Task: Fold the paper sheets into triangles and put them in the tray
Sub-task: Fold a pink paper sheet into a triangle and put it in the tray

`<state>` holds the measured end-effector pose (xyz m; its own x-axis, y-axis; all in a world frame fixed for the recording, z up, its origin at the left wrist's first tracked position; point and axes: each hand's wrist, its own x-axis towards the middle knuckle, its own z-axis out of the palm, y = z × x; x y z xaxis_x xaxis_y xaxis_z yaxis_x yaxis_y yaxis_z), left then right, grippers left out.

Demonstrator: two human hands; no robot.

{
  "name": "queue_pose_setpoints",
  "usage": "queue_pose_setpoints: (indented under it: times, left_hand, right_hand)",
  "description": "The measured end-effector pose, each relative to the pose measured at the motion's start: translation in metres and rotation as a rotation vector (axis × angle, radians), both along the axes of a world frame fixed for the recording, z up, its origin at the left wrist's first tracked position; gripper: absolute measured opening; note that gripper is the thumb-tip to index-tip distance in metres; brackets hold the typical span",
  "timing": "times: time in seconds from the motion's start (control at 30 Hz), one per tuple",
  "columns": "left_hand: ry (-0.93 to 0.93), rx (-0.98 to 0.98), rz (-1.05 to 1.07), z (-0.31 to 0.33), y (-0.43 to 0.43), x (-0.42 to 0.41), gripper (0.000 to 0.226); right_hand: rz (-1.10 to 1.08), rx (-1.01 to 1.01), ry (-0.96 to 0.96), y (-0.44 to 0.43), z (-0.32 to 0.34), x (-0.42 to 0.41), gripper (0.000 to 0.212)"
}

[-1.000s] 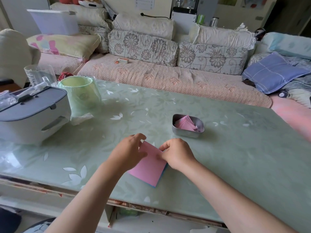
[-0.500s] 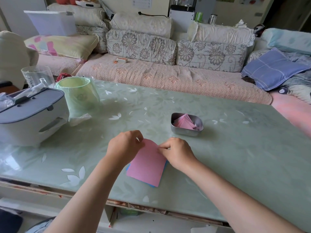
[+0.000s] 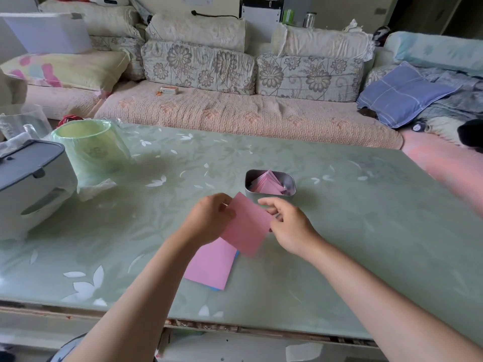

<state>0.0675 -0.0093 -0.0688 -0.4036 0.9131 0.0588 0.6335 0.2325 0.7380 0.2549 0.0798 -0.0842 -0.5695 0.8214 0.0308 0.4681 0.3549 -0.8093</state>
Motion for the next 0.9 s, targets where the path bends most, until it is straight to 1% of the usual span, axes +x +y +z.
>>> queue_pose_setpoints:
  times: [0.07, 0.13, 0.2, 0.3, 0.33, 0.43, 0.5, 0.6, 0.7, 0.83, 0.9]
  left_hand:
    - [-0.087, -0.007, 0.025, 0.001, 0.009, 0.009, 0.012]
    - [-0.181, -0.018, 0.045, -0.001, 0.018, 0.018, 0.014]
    - [-0.232, -0.049, 0.063, -0.003, 0.026, 0.025, 0.016]
    - [-0.249, -0.096, 0.048, -0.008, 0.032, 0.032, 0.017]
    - [-0.240, -0.105, 0.034, -0.010, 0.033, 0.034, 0.017]
    - [-0.208, -0.097, -0.009, -0.014, 0.036, 0.039, 0.016]
    - [-0.209, -0.097, -0.043, -0.016, 0.037, 0.041, 0.013]
    - [-0.213, -0.088, -0.088, -0.014, 0.039, 0.048, 0.015]
    - [-0.230, -0.062, -0.108, -0.013, 0.043, 0.057, 0.013]
    - [-0.318, -0.080, -0.146, -0.010, 0.043, 0.068, 0.019]
    - [-0.435, -0.073, -0.155, -0.007, 0.042, 0.071, 0.025]
  right_hand:
    - [0.074, 0.106, -0.007, 0.002, 0.001, 0.013, 0.071]
    - [0.172, 0.271, -0.044, 0.005, 0.000, 0.025, 0.076]
    - [0.215, 0.380, -0.124, 0.008, 0.000, 0.034, 0.066]
    - [0.242, 0.445, -0.185, 0.012, 0.001, 0.039, 0.036]
    - [0.248, 0.438, -0.176, 0.013, 0.002, 0.040, 0.028]
    - [0.232, 0.369, -0.116, 0.017, 0.003, 0.046, 0.015]
    - [0.190, 0.275, -0.072, 0.021, 0.004, 0.050, 0.009]
    - [0.132, 0.127, -0.054, 0.026, 0.004, 0.057, 0.013]
    - [0.031, 0.011, -0.006, 0.031, 0.001, 0.063, 0.013]
    - [-0.044, -0.085, 0.073, 0.033, -0.001, 0.065, 0.013]
    - [-0.072, -0.119, 0.100, 0.034, 0.000, 0.065, 0.015]
